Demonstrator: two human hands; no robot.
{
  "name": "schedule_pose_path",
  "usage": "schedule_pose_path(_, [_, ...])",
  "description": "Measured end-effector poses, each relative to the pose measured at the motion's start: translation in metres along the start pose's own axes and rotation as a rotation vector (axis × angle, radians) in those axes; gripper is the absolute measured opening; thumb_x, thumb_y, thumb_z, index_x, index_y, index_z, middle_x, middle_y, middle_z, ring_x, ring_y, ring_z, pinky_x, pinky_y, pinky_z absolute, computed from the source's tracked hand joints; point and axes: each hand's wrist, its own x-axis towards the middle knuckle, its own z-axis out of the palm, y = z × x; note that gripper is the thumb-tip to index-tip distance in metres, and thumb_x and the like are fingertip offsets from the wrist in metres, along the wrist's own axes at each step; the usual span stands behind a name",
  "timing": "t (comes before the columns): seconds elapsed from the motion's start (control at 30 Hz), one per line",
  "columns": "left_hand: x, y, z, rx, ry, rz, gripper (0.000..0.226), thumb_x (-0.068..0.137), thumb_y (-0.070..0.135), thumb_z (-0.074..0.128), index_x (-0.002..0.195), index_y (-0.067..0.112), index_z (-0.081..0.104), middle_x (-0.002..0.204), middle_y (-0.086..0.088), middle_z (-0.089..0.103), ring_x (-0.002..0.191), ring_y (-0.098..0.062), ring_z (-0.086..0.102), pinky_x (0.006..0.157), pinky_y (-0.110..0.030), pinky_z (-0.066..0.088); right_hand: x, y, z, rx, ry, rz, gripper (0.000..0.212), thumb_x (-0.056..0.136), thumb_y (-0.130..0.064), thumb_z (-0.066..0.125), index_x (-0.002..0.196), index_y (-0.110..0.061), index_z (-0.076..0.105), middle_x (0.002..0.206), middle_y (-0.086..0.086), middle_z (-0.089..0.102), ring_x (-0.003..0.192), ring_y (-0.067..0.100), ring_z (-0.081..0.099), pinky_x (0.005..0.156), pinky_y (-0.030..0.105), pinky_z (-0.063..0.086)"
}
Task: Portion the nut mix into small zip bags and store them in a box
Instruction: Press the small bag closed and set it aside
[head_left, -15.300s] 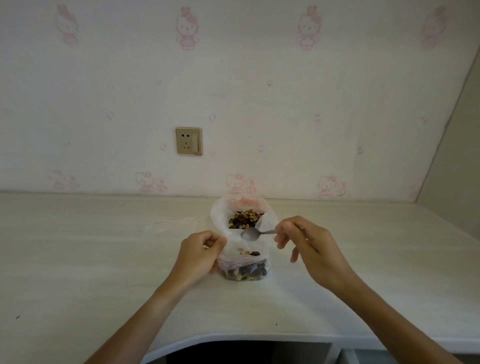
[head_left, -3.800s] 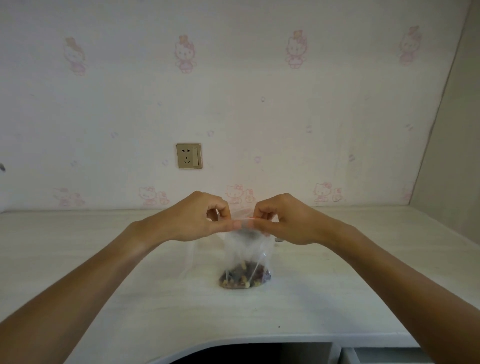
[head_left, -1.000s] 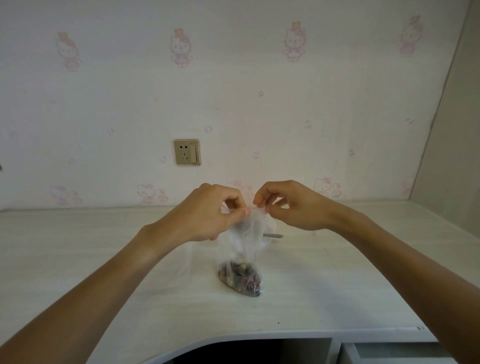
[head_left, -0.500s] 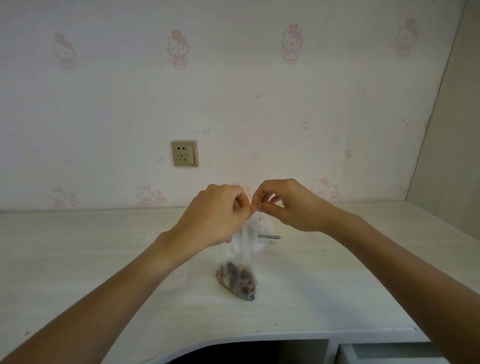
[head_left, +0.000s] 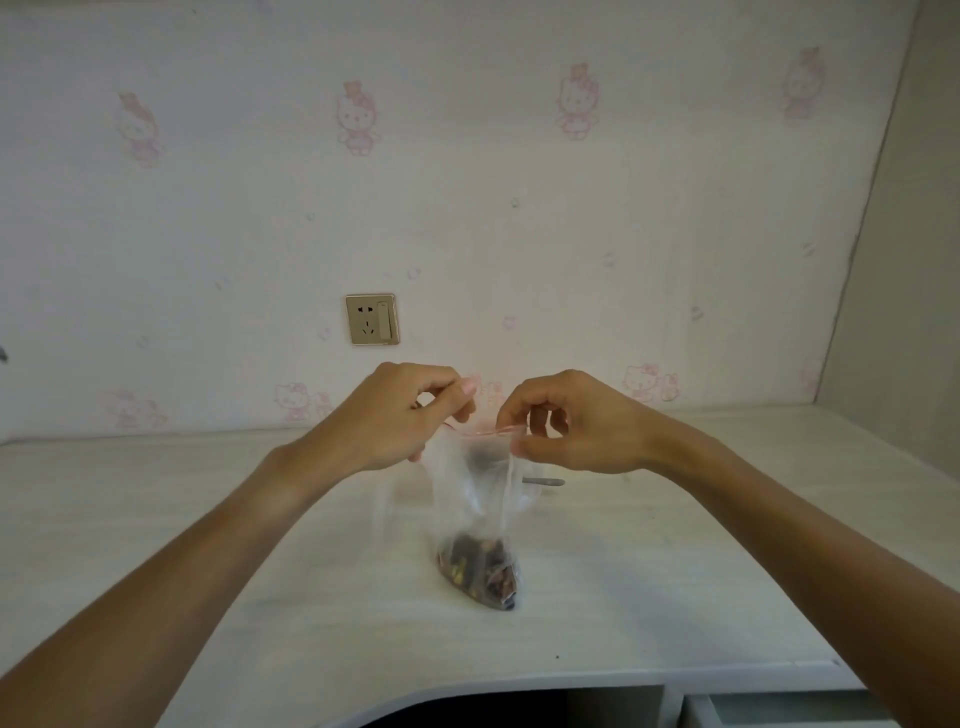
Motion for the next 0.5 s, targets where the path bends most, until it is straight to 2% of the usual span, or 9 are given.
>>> schedule_pose_path(0.07, [0.002,-0.009,-0.006,0.109,-0.065,0.006,0.046,0.104,0.061,0.042,0.086,0.033,0.074,0.094,0.025,0.074,0.051,-0.011,0.069,0.065,-0.033,0.05,0.001,-0.003,-0.002,-0.083,-0.015,-0.025,0.015,0.085,-0.022,0.083,0.098,-0.019,0.077,0.091,-0.005,0.068,0.073,0.011,0.062,0.065,0.015,0.043])
schedule_pose_path(0.17, [0.001,-0.021,-0.009,0.188,-0.196,-0.034,0.053,0.102,0.065,0.036,0.084,0.033,0.075,0.085,0.03,0.072,0.061,-0.005,0.07,0.069,-0.03,0.046,0.003,-0.008,-0.004,-0.169,-0.032,-0.04,0.016,0.084,-0.028,0.084,0.09,-0.016,0.076,0.088,-0.001,0.065,0.076,0.018,0.061,0.068,0.025,0.049])
schedule_pose_path(0.27, [-0.002,-0.03,-0.012,0.341,-0.174,0.009,0.051,0.099,0.071,0.032,0.083,0.039,0.068,0.077,0.029,0.068,0.071,0.005,0.067,0.067,-0.026,0.044,0.003,-0.01,-0.011,-0.246,-0.052,-0.048,0.019,0.089,-0.03,0.079,0.084,-0.014,0.071,0.09,-0.006,0.063,0.082,0.014,0.06,0.073,0.026,0.049])
schedule_pose_path(0.4, [-0.001,-0.032,-0.016,0.429,-0.07,0.121,0.027,0.097,0.062,0.055,0.084,0.039,0.059,0.082,0.032,0.063,0.077,0.008,0.06,0.061,-0.022,0.038,0.002,-0.009,-0.02,-0.53,-0.016,-0.033,0.022,0.095,-0.046,0.066,0.088,-0.025,0.065,0.101,-0.012,0.056,0.093,0.011,0.055,0.083,0.03,0.047])
schedule_pose_path(0.47, [0.001,-0.03,-0.018,0.406,-0.056,0.17,0.026,0.092,0.061,0.065,0.081,0.038,0.059,0.086,0.037,0.061,0.076,0.006,0.059,0.06,-0.022,0.038,0.002,-0.007,-0.021,-0.529,0.015,0.006,0.023,0.098,-0.046,0.061,0.091,-0.025,0.062,0.099,-0.013,0.055,0.09,0.01,0.055,0.081,0.029,0.047])
schedule_pose_path(0.5, [0.002,-0.03,-0.018,0.385,-0.058,0.192,0.027,0.091,0.061,0.066,0.08,0.038,0.06,0.087,0.034,0.062,0.077,0.004,0.06,0.062,-0.023,0.039,0.003,-0.005,-0.021,-0.513,0.013,0.026,0.022,0.1,-0.045,0.059,0.092,-0.025,0.062,0.097,-0.013,0.056,0.088,0.009,0.055,0.079,0.029,0.047])
